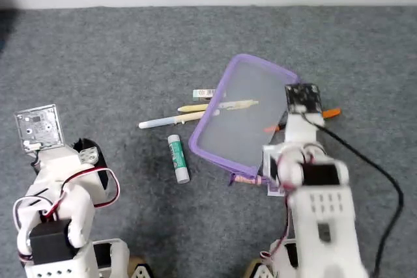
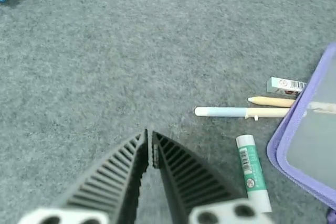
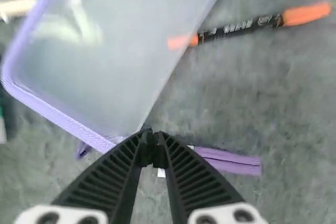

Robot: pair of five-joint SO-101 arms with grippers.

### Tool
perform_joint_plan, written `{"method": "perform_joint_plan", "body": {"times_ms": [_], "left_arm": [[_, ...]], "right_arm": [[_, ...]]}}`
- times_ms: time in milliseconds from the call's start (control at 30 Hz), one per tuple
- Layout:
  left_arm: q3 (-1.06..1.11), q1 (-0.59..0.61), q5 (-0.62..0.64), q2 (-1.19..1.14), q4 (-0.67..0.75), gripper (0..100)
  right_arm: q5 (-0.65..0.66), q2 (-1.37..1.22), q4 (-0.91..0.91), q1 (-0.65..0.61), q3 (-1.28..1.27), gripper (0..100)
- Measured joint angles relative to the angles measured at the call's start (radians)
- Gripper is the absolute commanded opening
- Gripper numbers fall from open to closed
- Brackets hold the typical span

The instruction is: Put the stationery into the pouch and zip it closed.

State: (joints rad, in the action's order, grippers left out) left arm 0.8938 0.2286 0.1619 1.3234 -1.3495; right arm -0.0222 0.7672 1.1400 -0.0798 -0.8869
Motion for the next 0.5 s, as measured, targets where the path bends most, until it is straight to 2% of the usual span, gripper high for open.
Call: {"method": "perform_joint_plan", "body": {"times_ms": [200, 367, 500], "left_arm": [[0.000, 0.000, 0.000, 0.000, -0.006, 2], [0.000, 0.000, 0.000, 0.000, -0.006, 2], [0.000, 0.000, 0.000, 0.000, -0.006, 2]], "right_arm": [[0.009, -0.299, 0.078, -0.009, 0.161, 0.9], [0.270, -0.433, 0.285, -0.035, 0.308, 1.2], [0.451, -0.493, 0.356, -0.046, 0.348, 9.3]]}}
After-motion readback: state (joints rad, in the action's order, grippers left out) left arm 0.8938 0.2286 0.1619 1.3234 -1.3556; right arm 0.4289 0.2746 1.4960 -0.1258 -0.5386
